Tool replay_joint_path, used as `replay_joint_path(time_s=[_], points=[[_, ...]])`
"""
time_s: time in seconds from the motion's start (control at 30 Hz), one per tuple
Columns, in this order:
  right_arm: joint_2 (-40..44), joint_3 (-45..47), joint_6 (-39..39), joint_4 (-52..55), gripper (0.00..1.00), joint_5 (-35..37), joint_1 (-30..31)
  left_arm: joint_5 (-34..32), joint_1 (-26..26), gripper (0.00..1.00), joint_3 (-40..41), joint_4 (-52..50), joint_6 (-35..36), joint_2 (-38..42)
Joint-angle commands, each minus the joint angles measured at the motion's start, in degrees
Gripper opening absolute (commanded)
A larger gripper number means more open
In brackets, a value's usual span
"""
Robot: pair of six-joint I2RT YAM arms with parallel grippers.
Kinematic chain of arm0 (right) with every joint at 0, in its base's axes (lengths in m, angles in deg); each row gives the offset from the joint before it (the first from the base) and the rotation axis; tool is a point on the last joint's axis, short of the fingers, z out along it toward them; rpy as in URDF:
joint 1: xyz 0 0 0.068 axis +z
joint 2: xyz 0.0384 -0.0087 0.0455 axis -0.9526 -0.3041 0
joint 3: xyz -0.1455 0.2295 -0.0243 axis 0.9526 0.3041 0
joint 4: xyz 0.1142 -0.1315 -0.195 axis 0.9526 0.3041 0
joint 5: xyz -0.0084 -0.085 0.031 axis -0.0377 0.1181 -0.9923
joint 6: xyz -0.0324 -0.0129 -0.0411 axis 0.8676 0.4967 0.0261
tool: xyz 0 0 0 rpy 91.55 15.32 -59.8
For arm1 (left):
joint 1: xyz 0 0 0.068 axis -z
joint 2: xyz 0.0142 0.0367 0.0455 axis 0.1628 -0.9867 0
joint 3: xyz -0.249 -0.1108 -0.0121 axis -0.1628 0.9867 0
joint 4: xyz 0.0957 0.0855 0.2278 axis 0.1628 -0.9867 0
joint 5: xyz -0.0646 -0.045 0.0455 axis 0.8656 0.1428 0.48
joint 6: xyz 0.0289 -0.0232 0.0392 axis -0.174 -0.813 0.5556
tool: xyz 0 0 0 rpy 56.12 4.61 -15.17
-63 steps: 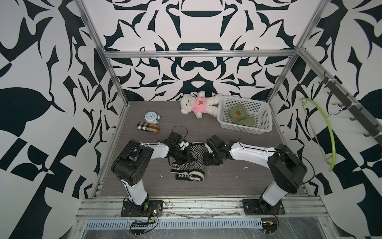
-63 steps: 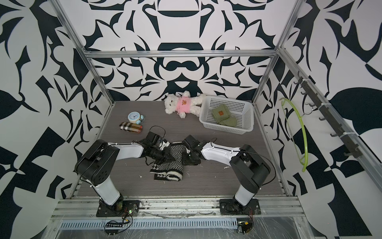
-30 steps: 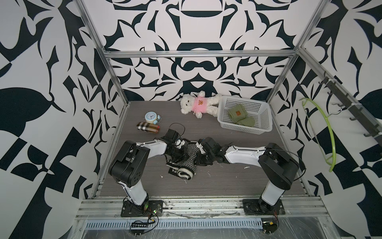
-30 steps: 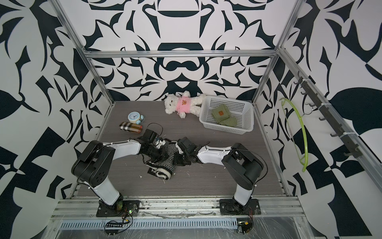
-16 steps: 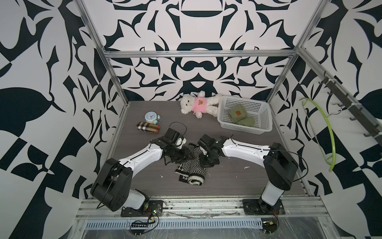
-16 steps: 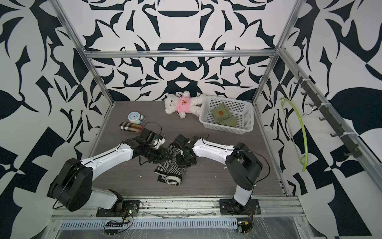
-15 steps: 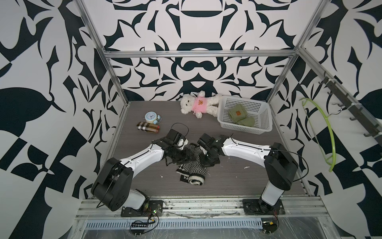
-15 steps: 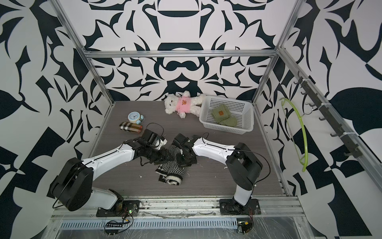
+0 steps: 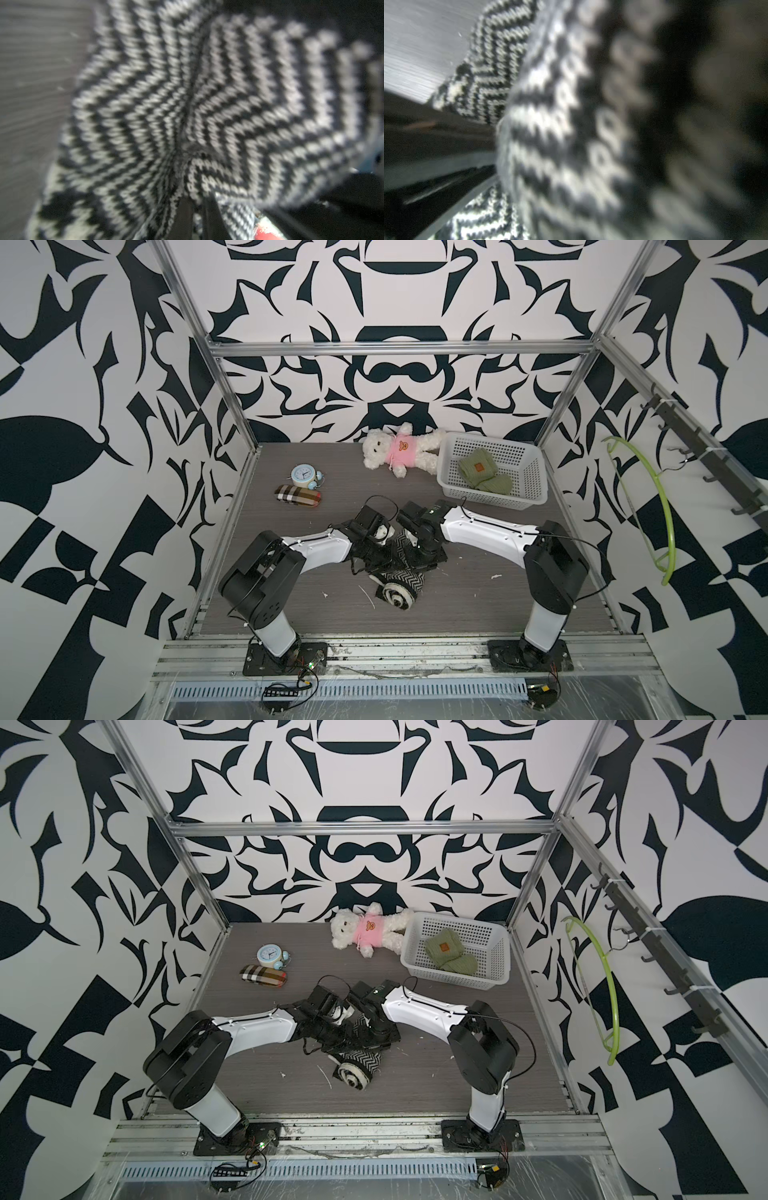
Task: Roll up the scarf and place it into the basket
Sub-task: Roll the scarf at the center of the board, then pick up the scarf at the center of the board.
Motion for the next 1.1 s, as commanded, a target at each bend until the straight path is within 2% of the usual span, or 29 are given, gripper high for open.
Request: replay_joint_path(time_s=[0.0, 0.17, 0.27, 0.57, 0.77, 0.87, 1.0, 1.07], points=[[5.71, 3.14, -0.89, -1.74, 0.27, 1.01, -0.94, -3.27, -4.85, 0.02, -0.49, -1.82, 1.39, -3.5], [13.02, 11.33, -3.7, -11.11, 0.42, -0.29, -3.58, -2.5, -9.28, 0.04, 0.55, -3.09, 3.63, -4.95], [14.27, 15.24, -4.83, -17.93, 0.45, -1.93, -5.1, -1.4, -11.11, 0.05, 1.09, -2.76, 4.37, -7.32], [7.39, 17.06, -5.42, -33.61, 0.46, -7.56, -6.81, -0.87, -12.27, 0.05, 3.7, -2.44, 5.29, -9.53], [4.06, 16.23, -7.86, -43.35, 0.46, -14.01, -6.97, -1.1, -13.66, 0.04, 5.37, -2.17, 5.42, -10.5], [2.38, 16.52, -9.99, -47.37, 0.46, -16.53, -7.32, -1.17, -13.76, 0.03, 6.05, -1.78, 5.27, -10.78], [1.4, 21.16, -17.36, -62.36, 0.48, -21.5, -8.99, -0.68, -13.77, 0.03, 6.46, -0.73, 4.94, -12.27], [-0.13, 21.41, -19.5, -65.1, 0.49, -22.74, -9.27, -0.07, -13.77, 0.03, 6.46, -0.12, 4.67, -12.94]])
